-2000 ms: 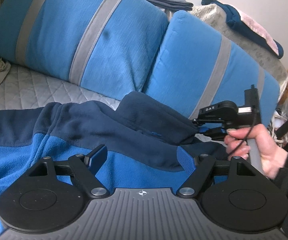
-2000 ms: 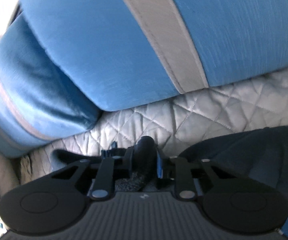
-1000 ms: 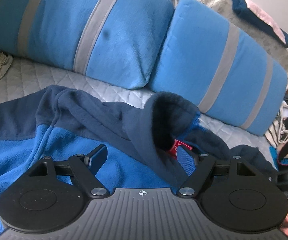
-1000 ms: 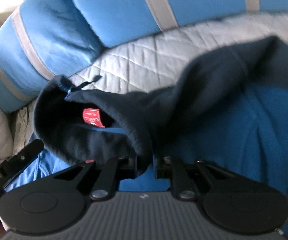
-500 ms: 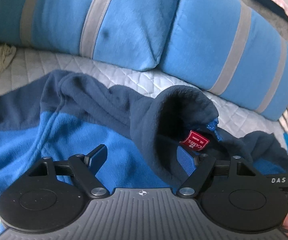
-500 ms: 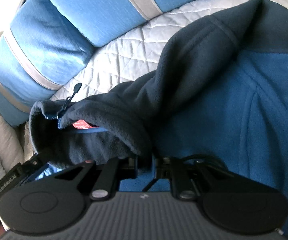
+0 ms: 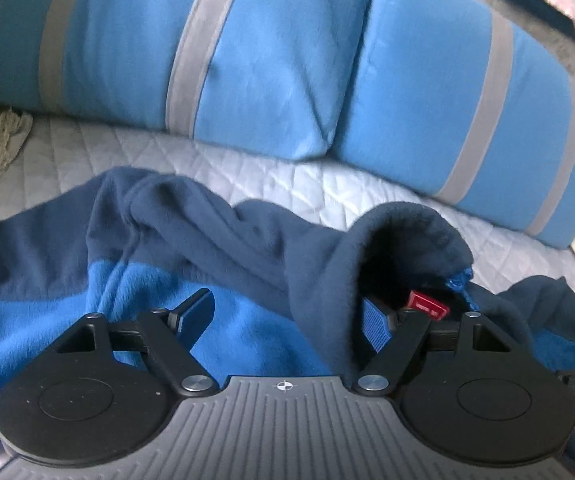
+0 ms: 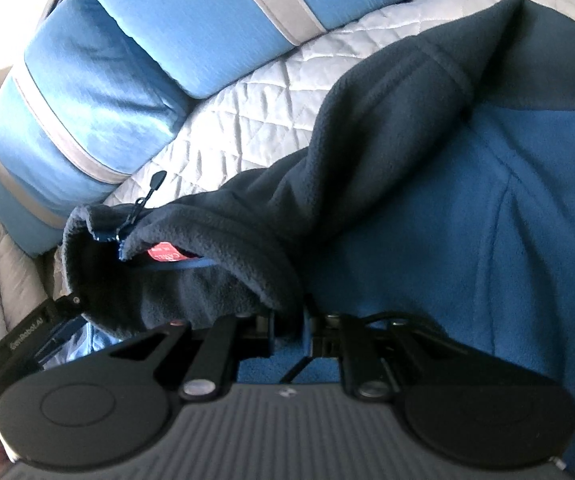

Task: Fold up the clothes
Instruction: 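Lower the left tool to the hood beside the right tool and close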

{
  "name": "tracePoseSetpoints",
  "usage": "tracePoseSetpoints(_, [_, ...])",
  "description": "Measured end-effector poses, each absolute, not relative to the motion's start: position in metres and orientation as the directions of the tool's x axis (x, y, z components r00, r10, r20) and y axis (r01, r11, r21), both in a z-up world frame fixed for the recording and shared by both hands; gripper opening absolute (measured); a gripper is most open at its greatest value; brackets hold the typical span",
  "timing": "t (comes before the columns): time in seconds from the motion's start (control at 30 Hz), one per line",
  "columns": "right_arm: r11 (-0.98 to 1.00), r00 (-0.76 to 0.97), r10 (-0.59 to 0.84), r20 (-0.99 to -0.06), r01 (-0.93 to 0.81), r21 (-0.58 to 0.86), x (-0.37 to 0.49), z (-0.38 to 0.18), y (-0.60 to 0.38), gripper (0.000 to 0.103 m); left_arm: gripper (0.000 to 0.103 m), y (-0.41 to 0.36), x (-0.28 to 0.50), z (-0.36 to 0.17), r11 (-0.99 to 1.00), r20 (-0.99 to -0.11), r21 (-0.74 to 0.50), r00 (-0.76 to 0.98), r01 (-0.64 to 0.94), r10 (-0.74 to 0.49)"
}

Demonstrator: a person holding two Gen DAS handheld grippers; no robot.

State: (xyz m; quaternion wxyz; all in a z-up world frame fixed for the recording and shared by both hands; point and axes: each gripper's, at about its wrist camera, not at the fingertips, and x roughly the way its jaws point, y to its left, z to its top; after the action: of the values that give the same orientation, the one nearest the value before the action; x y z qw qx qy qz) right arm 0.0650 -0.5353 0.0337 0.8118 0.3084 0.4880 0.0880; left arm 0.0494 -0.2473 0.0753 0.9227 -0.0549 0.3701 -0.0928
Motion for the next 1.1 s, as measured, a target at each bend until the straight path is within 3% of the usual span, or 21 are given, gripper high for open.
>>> tracePoseSetpoints(0.3, [0.828,0.570,0.408,-0.713,0.097,0.552,0.061,0.049,-0.535,0.019,0.076,-0.250,0.045,0.076,0.980,-0.627,-0.103,0.754,0.168,-0.195])
tracePoseSetpoints(0.33, [0.837,0.580,0.399,-0.710,0.085,0.540,0.059,0.052,-0.533,0.028,0.076,-0.252,0.045,0.077,0.981,-0.625,-0.082,0.757,0.176,-0.188])
tracePoseSetpoints(0.37, [0.846,0.591,0.389,-0.707,0.074,0.528,0.058,0.055,-0.532,0.044,0.076,-0.255,0.045,0.077,0.981,-0.623,-0.058,0.761,0.184,-0.179])
tracePoseSetpoints(0.43, [0.866,0.617,0.363,-0.698,0.052,0.497,0.056,0.060,-0.529,0.053,0.076,-0.260,0.043,0.076,0.981,-0.618,-0.010,0.770,0.195,-0.160])
tracePoseSetpoints(0.6, [0.909,0.677,0.308,-0.669,-0.003,0.416,0.051,0.072,-0.523,0.059,0.076,-0.262,0.044,0.073,0.977,-0.612,0.066,0.781,0.201,-0.119])
tracePoseSetpoints(0.73, [0.936,0.684,0.281,-0.673,-0.038,0.351,0.053,0.075,-0.513,0.057,0.076,-0.262,0.041,0.075,0.975,-0.591,0.083,0.798,0.205,-0.118])
tracePoseSetpoints(0.8, [0.941,0.687,0.281,-0.670,-0.061,0.332,0.052,0.076,-0.509,0.049,0.076,-0.266,0.039,0.077,0.973,-0.577,0.089,0.807,0.215,-0.125])
tracePoseSetpoints(0.83, [0.944,0.687,0.281,-0.670,-0.072,0.322,0.053,0.076,-0.505,0.038,0.075,-0.268,0.039,0.077,0.968,-0.569,0.099,0.811,0.228,-0.133])
tracePoseSetpoints(0.9, [0.948,0.687,0.282,-0.670,-0.092,0.304,0.053,0.075,-0.500,0.029,0.064,-0.272,0.037,0.078,0.964,-0.569,0.123,0.813,0.235,-0.126])
tracePoseSetpoints(0.97, [0.955,0.690,0.269,-0.672,-0.104,0.276,0.052,0.075,-0.497,0.014,0.040,-0.272,0.038,0.078,0.966,-0.576,0.134,0.810,0.221,-0.105])
tracePoseSetpoints(1.1, [0.964,0.695,0.236,-0.679,-0.081,0.252,0.051,0.076,-0.497,0.012,0.035,-0.270,0.040,0.079,0.969,-0.591,0.156,0.804,0.192,-0.064])
